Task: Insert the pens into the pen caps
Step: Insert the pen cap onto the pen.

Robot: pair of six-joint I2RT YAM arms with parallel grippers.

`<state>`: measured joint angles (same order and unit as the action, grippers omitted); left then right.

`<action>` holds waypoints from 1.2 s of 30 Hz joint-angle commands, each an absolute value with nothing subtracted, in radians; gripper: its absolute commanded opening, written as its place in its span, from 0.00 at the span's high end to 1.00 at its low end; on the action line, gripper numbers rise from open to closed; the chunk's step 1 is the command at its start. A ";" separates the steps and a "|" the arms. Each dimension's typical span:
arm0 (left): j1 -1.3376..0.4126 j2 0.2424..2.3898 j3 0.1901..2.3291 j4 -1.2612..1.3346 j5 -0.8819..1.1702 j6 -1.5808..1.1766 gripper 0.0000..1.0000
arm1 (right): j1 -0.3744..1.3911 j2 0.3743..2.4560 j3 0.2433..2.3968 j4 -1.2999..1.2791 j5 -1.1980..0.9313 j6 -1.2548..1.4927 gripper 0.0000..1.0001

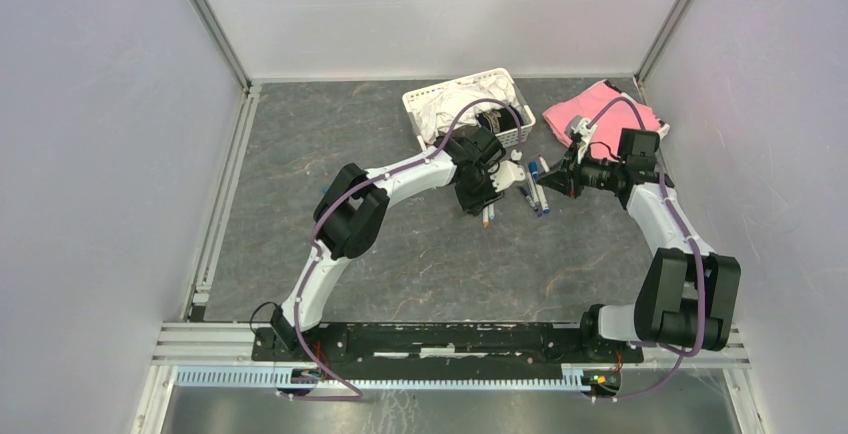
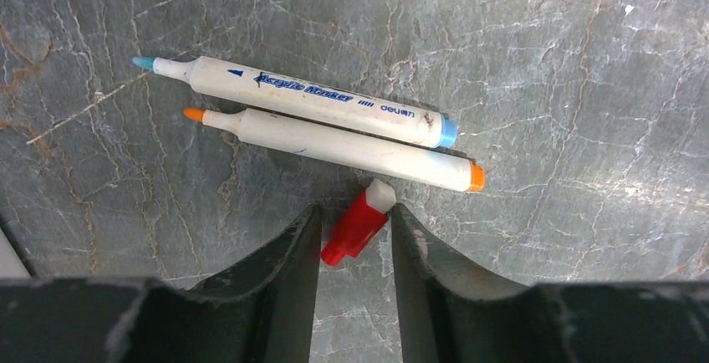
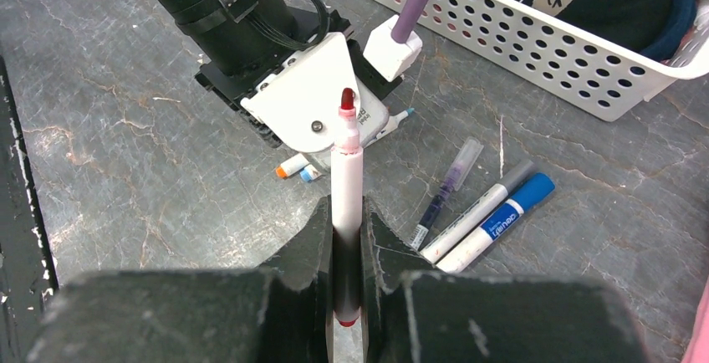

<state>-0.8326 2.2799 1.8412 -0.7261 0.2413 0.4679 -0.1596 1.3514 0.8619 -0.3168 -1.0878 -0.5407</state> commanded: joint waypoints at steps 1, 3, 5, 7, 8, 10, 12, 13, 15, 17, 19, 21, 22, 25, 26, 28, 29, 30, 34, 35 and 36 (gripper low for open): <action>-0.841 2.299 1.856 -0.745 0.246 0.489 0.61 | -0.166 1.353 0.899 -0.321 -1.121 -0.556 1.00; -0.841 2.294 1.847 -0.743 0.238 0.487 0.63 | -0.166 1.353 0.899 -0.321 -1.124 -0.556 1.00; -0.841 2.288 1.836 -0.743 0.231 0.482 0.66 | -0.165 1.355 0.899 -0.322 -1.124 -0.556 1.00; -0.841 2.280 1.825 -0.739 0.225 0.475 0.71 | -0.166 1.355 0.899 -0.322 -1.126 -0.557 1.00; -0.841 2.274 1.816 -0.729 0.220 0.471 0.75 | -0.166 1.354 0.899 -0.322 -1.126 -0.557 1.00; -0.841 2.253 1.781 -0.706 0.217 0.454 0.82 | -0.166 1.354 0.899 -0.323 -1.129 -0.557 1.00; -0.841 2.228 1.739 -0.670 0.210 0.432 0.87 | -0.166 1.354 0.897 -0.324 -1.131 -0.557 1.00; -0.840 2.210 1.715 -0.647 0.205 0.422 0.90 | -0.165 1.356 0.896 -0.325 -1.133 -0.556 1.00; -0.839 2.168 1.661 -0.594 0.187 0.379 0.95 | -0.165 1.354 0.893 -0.323 -1.141 -0.556 1.00; -0.838 2.116 1.602 -0.541 0.158 0.332 0.98 | -0.165 1.356 0.890 -0.321 -1.154 -0.554 1.00; -0.836 2.052 1.535 -0.476 0.120 0.273 0.98 | -0.164 1.355 0.886 -0.318 -1.168 -0.550 1.00; -0.832 1.974 1.457 -0.388 0.072 0.201 0.98 | -0.160 1.351 0.876 -0.306 -1.182 -0.542 1.00; -0.832 1.928 1.412 -0.344 0.057 0.157 0.98 | -0.153 1.347 0.871 -0.299 -1.186 -0.536 1.00; -0.828 1.776 1.257 -0.192 0.004 0.014 0.98 | -0.121 1.332 0.847 -0.259 -1.192 -0.514 1.00; -0.828 1.725 1.197 -0.132 0.003 -0.044 0.98 | -0.104 1.329 0.840 -0.245 -1.189 -0.505 1.00; -0.828 1.593 1.080 -0.019 -0.036 -0.149 0.98 | -0.074 1.324 0.826 -0.219 -1.188 -0.484 1.00; -0.828 1.538 1.019 0.049 -0.043 -0.195 0.98 | -0.056 1.321 0.819 -0.205 -1.189 -0.473 1.00; -0.828 1.477 0.938 0.109 -0.048 -0.264 0.98 | -0.035 1.320 0.812 -0.189 -1.188 -0.459 1.00; -0.828 1.251 0.691 0.386 -0.105 -0.477 0.98 | 0.068 1.303 0.767 -0.089 -1.185 -0.379 1.00; -0.828 1.201 0.636 0.466 -0.126 -0.523 0.98 | 0.100 1.297 0.751 -0.050 -1.180 -0.346 1.00; -0.828 1.155 0.586 0.503 -0.145 -0.570 0.98 | 0.126 1.292 0.737 -0.012 -1.178 -0.312 1.00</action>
